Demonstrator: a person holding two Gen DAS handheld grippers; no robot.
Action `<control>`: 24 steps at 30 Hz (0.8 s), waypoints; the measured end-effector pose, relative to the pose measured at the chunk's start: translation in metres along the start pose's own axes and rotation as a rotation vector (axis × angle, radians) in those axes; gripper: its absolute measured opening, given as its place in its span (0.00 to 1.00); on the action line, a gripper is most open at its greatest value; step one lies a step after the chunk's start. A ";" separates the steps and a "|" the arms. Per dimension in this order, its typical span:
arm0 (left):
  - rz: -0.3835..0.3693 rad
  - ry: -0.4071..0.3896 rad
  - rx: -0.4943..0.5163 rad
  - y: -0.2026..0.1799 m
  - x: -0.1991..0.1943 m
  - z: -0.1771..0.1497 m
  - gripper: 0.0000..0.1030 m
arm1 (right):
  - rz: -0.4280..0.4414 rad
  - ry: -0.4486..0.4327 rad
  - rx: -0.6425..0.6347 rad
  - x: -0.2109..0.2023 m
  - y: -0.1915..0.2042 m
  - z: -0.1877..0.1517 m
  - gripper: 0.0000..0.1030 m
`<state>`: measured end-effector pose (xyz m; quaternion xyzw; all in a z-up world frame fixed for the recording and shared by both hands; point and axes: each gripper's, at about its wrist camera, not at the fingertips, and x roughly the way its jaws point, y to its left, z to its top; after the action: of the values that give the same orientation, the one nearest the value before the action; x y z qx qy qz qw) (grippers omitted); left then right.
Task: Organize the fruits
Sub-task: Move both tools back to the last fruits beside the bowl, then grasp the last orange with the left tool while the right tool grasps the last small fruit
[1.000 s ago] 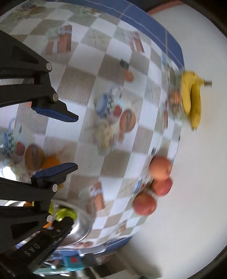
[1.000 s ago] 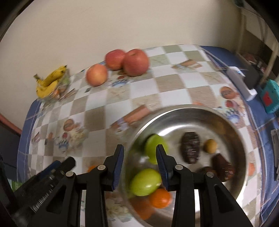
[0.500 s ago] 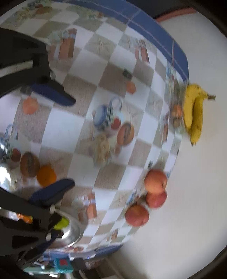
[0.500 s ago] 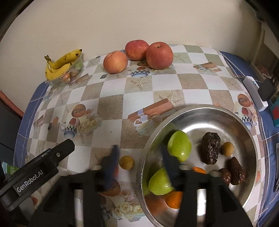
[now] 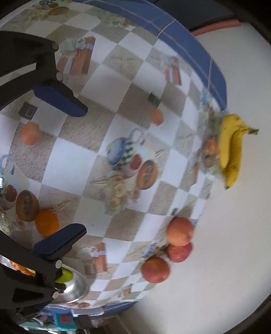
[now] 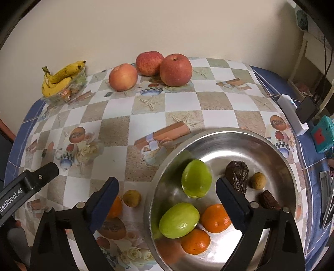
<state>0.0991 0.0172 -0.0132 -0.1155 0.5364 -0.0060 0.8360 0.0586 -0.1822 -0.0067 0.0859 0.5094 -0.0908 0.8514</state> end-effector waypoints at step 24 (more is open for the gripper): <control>-0.249 0.188 0.000 -0.021 0.024 -0.018 0.36 | 0.032 0.004 0.108 -0.001 -0.033 0.005 0.92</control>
<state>0.0956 -0.0097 -0.0378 -0.1800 0.5940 -0.1204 0.7748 0.0547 -0.2150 -0.0049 0.1401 0.5041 -0.1042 0.8458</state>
